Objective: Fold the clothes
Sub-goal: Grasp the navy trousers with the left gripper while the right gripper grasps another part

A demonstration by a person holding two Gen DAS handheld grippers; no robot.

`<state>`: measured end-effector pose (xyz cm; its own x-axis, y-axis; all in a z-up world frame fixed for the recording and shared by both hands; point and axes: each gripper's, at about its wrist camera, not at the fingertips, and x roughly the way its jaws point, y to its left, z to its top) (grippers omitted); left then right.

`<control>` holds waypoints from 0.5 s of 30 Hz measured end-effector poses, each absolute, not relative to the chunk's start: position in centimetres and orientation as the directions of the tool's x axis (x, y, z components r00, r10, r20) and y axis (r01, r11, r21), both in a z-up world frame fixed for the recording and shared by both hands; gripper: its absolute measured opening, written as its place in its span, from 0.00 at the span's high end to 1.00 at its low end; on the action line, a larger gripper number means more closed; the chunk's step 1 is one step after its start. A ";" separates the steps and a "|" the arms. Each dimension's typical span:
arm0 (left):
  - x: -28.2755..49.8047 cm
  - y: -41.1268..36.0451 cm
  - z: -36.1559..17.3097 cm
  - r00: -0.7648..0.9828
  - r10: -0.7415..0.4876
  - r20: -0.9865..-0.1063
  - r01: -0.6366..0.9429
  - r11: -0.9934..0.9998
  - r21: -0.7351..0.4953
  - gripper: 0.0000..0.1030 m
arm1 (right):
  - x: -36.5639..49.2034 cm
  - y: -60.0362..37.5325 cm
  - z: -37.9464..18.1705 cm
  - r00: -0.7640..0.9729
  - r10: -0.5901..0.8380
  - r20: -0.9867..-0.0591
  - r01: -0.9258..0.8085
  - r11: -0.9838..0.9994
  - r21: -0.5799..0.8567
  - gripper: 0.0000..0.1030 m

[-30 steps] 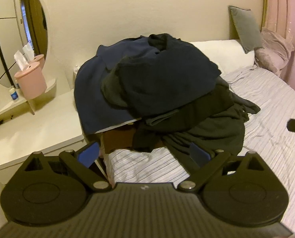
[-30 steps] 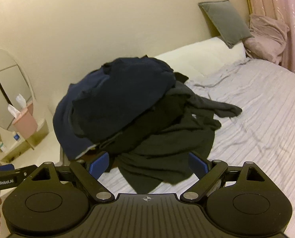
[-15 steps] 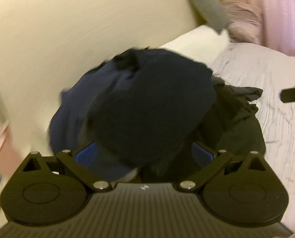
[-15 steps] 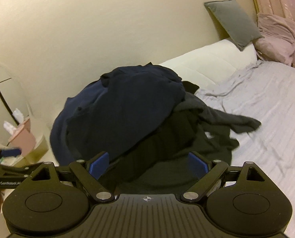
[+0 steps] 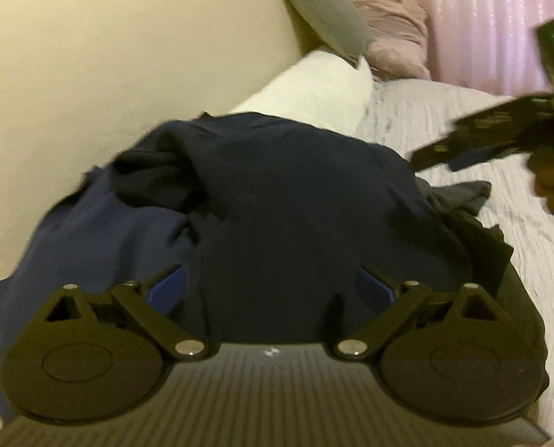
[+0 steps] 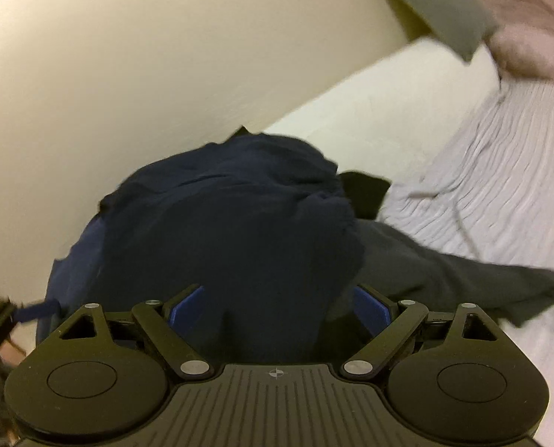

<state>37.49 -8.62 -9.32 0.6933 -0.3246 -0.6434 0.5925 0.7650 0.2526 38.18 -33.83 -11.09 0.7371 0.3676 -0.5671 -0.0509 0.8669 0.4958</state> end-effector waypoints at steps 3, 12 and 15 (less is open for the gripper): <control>38.3 -8.8 -10.4 0.689 -0.304 -0.658 0.607 0.738 0.294 0.24 | 40.7 -33.7 -13.0 0.723 0.370 -0.583 -0.015 0.853 0.522 0.14; 38.8 -8.4 -8.6 0.699 -0.339 -0.629 0.596 0.763 0.251 0.89 | 41.4 -32.6 -11.5 0.724 0.364 -0.586 -0.023 0.862 0.506 0.99; 36.9 -8.5 -6.7 0.724 -0.395 -0.565 0.606 0.755 0.249 0.91 | 38.7 -34.8 -8.0 0.800 0.318 -0.508 0.005 0.844 0.537 0.99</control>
